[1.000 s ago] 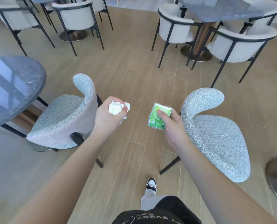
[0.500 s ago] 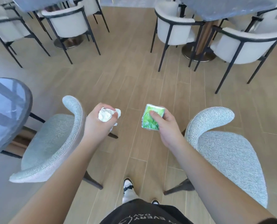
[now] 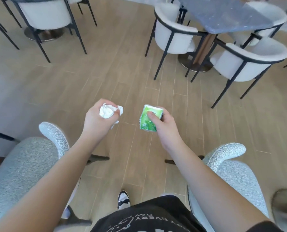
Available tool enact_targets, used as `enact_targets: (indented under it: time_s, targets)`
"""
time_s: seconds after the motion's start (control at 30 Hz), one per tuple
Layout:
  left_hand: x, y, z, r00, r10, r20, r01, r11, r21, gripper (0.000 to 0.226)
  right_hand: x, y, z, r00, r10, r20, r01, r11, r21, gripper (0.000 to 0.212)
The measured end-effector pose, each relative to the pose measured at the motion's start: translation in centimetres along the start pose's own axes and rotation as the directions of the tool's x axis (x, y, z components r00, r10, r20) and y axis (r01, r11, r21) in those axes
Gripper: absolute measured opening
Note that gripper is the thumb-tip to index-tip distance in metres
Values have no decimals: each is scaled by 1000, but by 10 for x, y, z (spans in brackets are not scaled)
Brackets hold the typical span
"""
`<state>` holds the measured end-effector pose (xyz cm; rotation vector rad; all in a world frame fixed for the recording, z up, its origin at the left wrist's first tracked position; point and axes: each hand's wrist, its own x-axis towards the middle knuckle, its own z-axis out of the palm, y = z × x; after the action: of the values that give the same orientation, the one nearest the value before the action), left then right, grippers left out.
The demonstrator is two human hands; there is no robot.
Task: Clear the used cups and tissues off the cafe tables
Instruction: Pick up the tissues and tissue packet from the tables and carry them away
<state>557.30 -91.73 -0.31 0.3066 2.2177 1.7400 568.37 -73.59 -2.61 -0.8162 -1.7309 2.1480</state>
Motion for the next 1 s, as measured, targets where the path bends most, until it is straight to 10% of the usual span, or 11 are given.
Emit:
enact_targets:
  time_s: [1.0]
  targets:
    - [474,96,102,994,25,-103,-18,997,70,18,510,-140,18,991,-45,129,46,999,-3,14]
